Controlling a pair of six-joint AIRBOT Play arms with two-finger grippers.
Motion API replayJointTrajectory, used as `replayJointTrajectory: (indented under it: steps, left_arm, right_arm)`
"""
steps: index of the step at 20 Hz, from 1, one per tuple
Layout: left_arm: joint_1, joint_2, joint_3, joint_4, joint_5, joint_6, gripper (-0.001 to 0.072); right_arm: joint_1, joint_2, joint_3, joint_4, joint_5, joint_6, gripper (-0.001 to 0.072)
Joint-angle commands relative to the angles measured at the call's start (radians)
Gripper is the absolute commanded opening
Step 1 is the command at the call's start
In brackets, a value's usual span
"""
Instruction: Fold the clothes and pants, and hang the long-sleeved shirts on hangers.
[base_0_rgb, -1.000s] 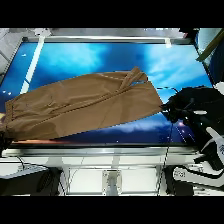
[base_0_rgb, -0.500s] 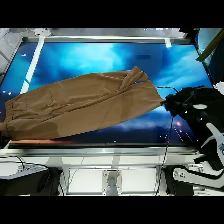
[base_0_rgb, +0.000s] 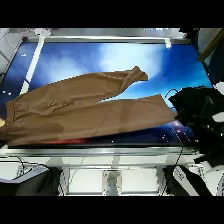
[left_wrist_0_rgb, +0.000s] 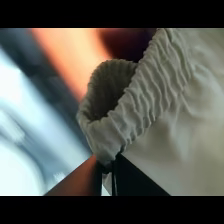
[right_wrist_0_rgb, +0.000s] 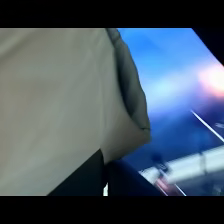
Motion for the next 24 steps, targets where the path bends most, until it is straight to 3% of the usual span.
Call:
replayJointTrajectory:
  steps: [1, 3, 4, 5, 6, 9, 12, 13, 14, 17, 18, 19, 24]
  left_arm:
    - [-0.01, 0.007, 0.0, 0.159, 0.004, -0.074, 0.0023]
    - [-0.022, 0.001, 0.0, 0.15, -0.001, -0.074, 0.0024]
    - [-0.023, 0.001, 0.001, 0.15, -0.006, -0.075, 0.0107]
    - [-0.022, 0.005, 0.001, 0.15, -0.011, -0.074, 0.0374]
    - [-0.022, 0.015, 0.004, 0.149, -0.012, -0.075, 0.061]
    - [-0.022, 0.078, 0.054, 0.019, 0.024, -0.065, 0.0608]
    - [-0.033, 0.128, 0.14, -0.285, 0.121, 0.026, 0.0609]
    - [-0.059, 0.123, 0.158, -0.372, 0.144, 0.066, 0.061]
    - [-0.098, 0.114, 0.168, -0.41, 0.169, 0.069, 0.0609]
    - [-0.296, 0.059, 0.188, -0.416, 0.221, 0.069, 0.0609]
    - [-0.364, 0.038, 0.193, -0.415, 0.238, 0.069, 0.061]
    - [-0.433, 0.018, 0.194, -0.415, 0.271, 0.068, 0.0609]
    - [-0.674, -0.025, 0.194, -0.416, 0.348, 0.095, 0.0609]
  right_arm:
    - [-0.045, 0.117, -0.13, -0.118, 0.055, 0.03, 0.0012]
    - [-0.045, 0.124, -0.144, -0.105, 0.08, 0.03, 0.0024]
    - [-0.045, 0.124, -0.142, -0.098, 0.089, 0.03, 0.016]
    - [-0.045, 0.124, -0.131, -0.08, 0.102, 0.03, 0.0465]
    - [-0.045, 0.124, -0.11, -0.049, 0.112, 0.03, 0.0572]
    - [-0.045, 0.124, 0.044, 0.061, 0.115, 0.01, 0.056]
    - [-0.03, 0.106, 0.219, 0.111, -0.051, 0.013, 0.0542]
    - [-0.01, 0.074, 0.259, 0.117, -0.095, 0.013, 0.0434]
    - [0.017, 0.021, 0.298, 0.128, -0.109, 0.013, 0.039]
    - [0.148, -0.282, 0.478, 0.2, -0.065, 0.01, 0.0398]
    - [0.204, -0.406, 0.562, 0.241, -0.055, -0.004, 0.0426]
    - [0.257, -0.52, 0.647, 0.275, -0.052, -0.015, 0.052]
    - [0.51, -1.028, 1.158, 0.286, -0.088, 0.026, 0.0529]
